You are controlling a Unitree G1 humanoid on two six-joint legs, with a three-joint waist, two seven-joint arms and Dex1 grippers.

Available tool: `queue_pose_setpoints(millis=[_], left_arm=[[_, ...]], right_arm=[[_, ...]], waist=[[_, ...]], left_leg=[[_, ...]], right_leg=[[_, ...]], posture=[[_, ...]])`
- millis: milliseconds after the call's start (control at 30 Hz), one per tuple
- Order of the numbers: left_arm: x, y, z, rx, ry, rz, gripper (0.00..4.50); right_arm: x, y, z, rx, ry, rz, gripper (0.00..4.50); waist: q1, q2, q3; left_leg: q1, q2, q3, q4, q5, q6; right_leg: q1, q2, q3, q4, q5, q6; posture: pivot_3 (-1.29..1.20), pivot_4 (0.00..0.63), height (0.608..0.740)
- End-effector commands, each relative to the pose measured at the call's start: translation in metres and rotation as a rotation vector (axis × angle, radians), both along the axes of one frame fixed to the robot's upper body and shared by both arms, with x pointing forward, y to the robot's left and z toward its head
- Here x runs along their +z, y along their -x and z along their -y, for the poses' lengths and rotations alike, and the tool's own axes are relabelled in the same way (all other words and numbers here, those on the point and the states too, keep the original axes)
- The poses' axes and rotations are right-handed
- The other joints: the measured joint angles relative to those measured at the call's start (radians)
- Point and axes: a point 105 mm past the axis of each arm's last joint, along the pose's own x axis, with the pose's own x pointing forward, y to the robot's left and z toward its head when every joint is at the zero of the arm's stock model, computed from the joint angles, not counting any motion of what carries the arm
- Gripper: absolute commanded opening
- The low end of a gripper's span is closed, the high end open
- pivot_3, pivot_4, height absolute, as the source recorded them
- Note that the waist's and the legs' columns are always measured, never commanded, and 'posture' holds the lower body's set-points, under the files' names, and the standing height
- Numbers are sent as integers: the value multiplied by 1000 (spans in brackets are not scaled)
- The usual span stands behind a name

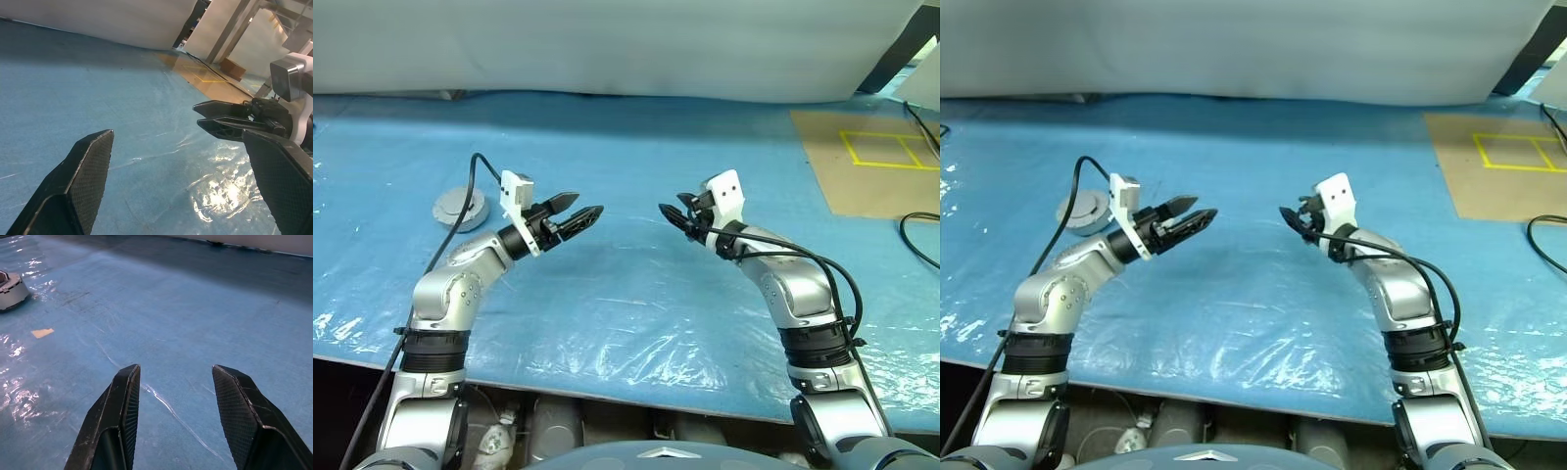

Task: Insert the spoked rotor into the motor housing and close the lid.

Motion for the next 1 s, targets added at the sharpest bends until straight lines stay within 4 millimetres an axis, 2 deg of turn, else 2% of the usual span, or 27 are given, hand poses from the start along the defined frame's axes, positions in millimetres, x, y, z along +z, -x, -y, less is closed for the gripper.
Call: queue_pose_setpoints(millis=[33,367,667,833,1000], left_arm=[[11,2,-5,6,-7,47,4401],[7,2,-11,26,-35,42,4401],[10,-6,-30,118,-44,54,4401],[11,-16,-47,238,-43,59,4401],[20,-29,-75,470,-64,121,4401]], right_arm=[[12,2,0,5,-9,50,2421],[7,4,0,5,15,48,2421],[13,-1,10,-52,29,83,2421],[28,-20,40,-299,134,212,2421],[33,-20,56,-440,207,278,2421]], waist=[[0,0,0],[0,0,0],[0,0,0],[0,0,0],[-1,0,0]], left_leg=[[0,0,0,0,0,0],[0,0,0,0,0,0],[0,0,0,0,0,0],[0,0,0,1,0,0],[0,-1,0,1,0,0]], right_leg=[[0,0,0,0,0,0],[0,0,0,0,0,0],[0,0,0,0,0,0],[0,0,0,0,0,0],[0,0,0,1,0,0]], posture=[[0,150,740],[0,150,740],[0,150,740],[0,150,740],[0,150,740]])
